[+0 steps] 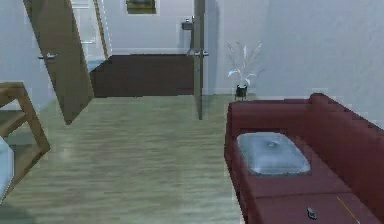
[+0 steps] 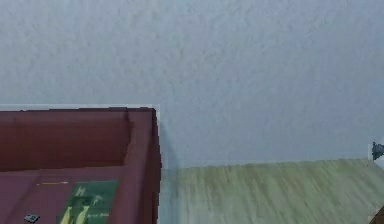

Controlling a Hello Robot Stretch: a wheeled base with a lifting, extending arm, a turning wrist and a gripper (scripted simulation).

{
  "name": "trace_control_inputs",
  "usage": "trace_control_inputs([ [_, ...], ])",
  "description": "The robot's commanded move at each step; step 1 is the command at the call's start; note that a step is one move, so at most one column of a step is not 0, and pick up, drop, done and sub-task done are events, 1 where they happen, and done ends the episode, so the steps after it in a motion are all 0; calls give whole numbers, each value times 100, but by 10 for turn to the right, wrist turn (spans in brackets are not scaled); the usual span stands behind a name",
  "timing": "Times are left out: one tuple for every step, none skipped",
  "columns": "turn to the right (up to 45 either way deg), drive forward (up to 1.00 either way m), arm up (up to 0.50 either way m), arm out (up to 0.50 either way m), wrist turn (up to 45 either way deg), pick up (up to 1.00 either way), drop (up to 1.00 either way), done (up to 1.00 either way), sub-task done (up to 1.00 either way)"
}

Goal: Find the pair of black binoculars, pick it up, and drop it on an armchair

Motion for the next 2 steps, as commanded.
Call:
trace_control_inputs([
  [0,75,0,0,0,0,0,0,0],
  [-240,0,0,0,0,0,0,0,0],
])
